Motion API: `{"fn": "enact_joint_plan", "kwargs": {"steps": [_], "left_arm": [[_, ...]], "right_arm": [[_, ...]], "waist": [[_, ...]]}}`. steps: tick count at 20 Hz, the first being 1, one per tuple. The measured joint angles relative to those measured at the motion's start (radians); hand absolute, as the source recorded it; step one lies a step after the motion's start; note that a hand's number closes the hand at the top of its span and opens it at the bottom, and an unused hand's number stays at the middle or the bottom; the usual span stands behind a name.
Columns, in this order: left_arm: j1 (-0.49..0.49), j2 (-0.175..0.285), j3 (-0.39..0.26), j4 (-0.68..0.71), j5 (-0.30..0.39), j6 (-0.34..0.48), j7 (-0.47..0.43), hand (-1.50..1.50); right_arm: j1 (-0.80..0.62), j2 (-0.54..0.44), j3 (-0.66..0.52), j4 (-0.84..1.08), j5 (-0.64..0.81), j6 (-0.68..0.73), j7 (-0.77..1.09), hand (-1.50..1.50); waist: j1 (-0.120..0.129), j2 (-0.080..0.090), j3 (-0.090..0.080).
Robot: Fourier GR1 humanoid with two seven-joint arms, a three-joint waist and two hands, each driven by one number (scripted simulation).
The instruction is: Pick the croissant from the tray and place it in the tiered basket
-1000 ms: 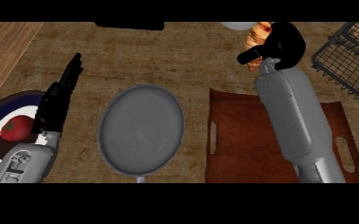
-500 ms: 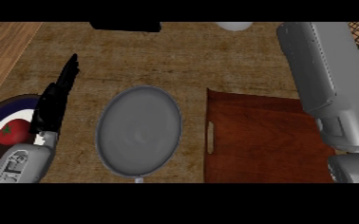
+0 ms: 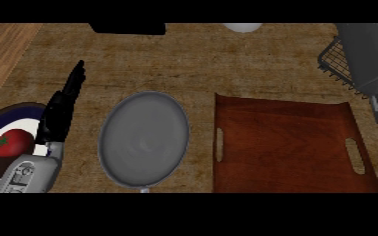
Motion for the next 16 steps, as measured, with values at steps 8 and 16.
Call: {"fn": "enact_joint_plan", "kwargs": {"steps": [8, 16], "left_arm": [[-0.001, 0.002, 0.019, 0.003, 0.001, -0.023, -0.007, 0.0], [0.008, -0.001, 0.03, -0.007, -0.004, -0.029, -0.004, 0.0]], "right_arm": [[0.004, -0.128, -0.009, 0.175, 0.022, -0.019, -0.121, 1.5], [0.017, -0.248, 0.057, 0.296, 0.132, 0.048, -0.102, 1.5]], "waist": [[0.003, 0.005, 0.001], [0.002, 0.005, 0.001]]}}
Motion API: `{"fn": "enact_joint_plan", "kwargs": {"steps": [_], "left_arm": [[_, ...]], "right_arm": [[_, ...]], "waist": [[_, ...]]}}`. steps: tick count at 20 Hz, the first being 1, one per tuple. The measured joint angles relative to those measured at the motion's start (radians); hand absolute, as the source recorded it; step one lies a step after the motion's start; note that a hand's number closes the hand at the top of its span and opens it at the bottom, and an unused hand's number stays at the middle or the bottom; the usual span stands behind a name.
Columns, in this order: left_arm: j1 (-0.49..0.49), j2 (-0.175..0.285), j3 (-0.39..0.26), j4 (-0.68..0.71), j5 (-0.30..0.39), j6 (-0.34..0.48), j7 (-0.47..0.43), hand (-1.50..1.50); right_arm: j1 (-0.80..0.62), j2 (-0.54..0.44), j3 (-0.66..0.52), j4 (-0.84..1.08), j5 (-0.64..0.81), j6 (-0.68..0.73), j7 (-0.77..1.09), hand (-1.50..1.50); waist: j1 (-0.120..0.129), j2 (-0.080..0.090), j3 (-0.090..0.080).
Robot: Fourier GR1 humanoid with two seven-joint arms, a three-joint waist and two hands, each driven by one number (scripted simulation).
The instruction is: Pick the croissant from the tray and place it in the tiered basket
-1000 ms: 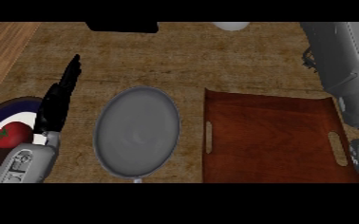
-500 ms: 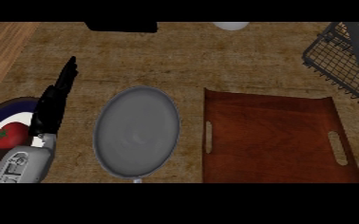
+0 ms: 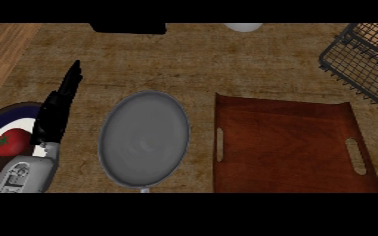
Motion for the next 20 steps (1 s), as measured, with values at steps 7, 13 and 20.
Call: {"fn": "enact_joint_plan", "kwargs": {"steps": [7, 13, 20], "left_arm": [[0.011, 0.005, 0.017, -0.018, -0.006, -0.012, 0.01, 0.0], [0.021, -0.016, 0.02, -0.013, -0.012, -0.012, -0.004, 0.0], [0.008, -0.022, 0.032, 0.011, -0.021, -0.016, -0.011, 0.0]], "right_arm": [[0.028, -0.073, -0.021, 0.048, -0.017, 0.013, -0.108, 1.5], [0.073, -0.114, -0.091, 0.068, -0.095, 0.007, -0.236, 1.5], [0.128, -0.112, -0.218, 0.086, -0.233, -0.015, -0.287, -1.5]], "waist": [[-0.005, -0.003, 0.001], [-0.007, -0.002, 0.001], [-0.012, -0.002, 0.002]]}}
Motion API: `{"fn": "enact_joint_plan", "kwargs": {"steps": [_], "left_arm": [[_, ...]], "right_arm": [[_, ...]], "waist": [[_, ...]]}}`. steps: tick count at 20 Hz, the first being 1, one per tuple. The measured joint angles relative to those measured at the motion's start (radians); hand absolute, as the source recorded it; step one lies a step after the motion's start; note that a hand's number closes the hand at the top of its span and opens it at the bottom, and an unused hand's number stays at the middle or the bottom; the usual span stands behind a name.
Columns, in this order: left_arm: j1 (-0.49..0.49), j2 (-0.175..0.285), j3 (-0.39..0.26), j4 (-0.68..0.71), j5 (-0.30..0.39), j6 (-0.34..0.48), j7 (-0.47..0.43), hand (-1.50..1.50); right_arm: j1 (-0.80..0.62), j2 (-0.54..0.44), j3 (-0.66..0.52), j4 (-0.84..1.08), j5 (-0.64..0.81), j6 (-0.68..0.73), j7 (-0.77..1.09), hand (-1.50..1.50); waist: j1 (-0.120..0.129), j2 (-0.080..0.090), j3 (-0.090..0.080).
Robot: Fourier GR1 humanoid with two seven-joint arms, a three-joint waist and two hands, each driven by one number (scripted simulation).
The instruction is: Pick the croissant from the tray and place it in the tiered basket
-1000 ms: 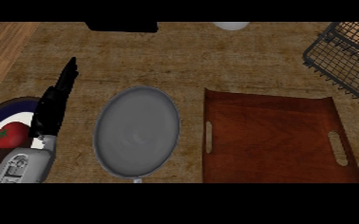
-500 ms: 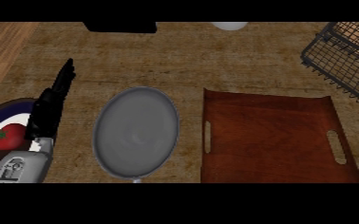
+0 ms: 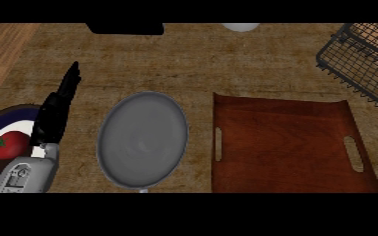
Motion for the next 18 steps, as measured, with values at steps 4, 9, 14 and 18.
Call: {"fn": "enact_joint_plan", "kwargs": {"steps": [4, 9, 14, 18], "left_arm": [[-0.015, 0.008, 0.01, -0.008, 0.0, -0.014, 0.025, 0.0], [0.0, 0.001, 0.013, -0.022, -0.009, -0.014, 0.023, 0.0], [0.023, -0.009, 0.018, -0.028, -0.014, -0.015, 0.013, 0.0], [0.034, -0.024, 0.02, -0.013, -0.025, -0.011, -0.003, 0.0]], "right_arm": [[0.05, 0.004, -0.048, -0.001, -0.057, -0.021, -0.021, -1.5], [0.083, 0.012, -0.101, -0.05, -0.124, -0.106, -0.074, -1.5], [0.1, 0.01, -0.122, -0.111, -0.16, -0.195, -0.112, -1.5], [0.09, -0.016, -0.123, -0.158, -0.172, -0.225, -0.092, -1.5]], "waist": [[0.0, -0.002, 0.0], [-0.003, -0.004, 0.0], [-0.007, -0.008, -0.001], [-0.016, -0.011, -0.002]]}}
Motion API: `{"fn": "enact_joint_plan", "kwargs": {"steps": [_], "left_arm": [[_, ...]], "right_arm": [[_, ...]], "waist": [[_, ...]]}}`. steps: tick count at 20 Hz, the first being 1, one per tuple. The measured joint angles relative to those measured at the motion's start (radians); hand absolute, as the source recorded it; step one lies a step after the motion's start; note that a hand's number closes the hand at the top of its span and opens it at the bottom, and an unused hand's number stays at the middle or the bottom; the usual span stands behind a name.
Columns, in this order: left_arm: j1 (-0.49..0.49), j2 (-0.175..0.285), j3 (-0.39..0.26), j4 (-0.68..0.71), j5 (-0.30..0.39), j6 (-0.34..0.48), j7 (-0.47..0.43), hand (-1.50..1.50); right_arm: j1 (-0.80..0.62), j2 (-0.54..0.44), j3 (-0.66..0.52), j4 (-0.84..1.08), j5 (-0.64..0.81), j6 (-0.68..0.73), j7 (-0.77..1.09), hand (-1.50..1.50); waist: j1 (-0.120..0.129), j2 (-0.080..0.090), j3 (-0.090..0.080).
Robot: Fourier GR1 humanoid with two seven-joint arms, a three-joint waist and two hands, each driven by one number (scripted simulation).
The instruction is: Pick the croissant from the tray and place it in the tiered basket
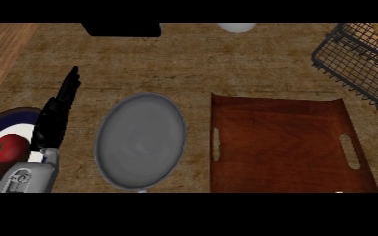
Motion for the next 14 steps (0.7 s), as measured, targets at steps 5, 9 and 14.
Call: {"fn": "enact_joint_plan", "kwargs": {"steps": [5, 9, 14], "left_arm": [[0.01, 0.008, 0.017, -0.025, -0.004, -0.001, 0.035, 0.0], [0.052, 0.021, 0.039, -0.038, 0.002, -0.006, 0.027, 0.0], [0.068, 0.028, 0.061, -0.032, 0.007, -0.008, 0.026, 0.0]], "right_arm": [[0.027, -0.009, -0.013, -0.094, -0.04, 0.032, 0.093, -1.5], [0.098, -0.023, -0.049, -0.204, -0.113, 0.114, 0.125, -1.5], [0.254, -0.015, -0.094, -0.395, -0.213, 0.206, 0.112, -1.5]], "waist": [[-0.023, -0.011, -0.002], [-0.049, -0.023, -0.003], [-0.079, -0.03, -0.003]]}}
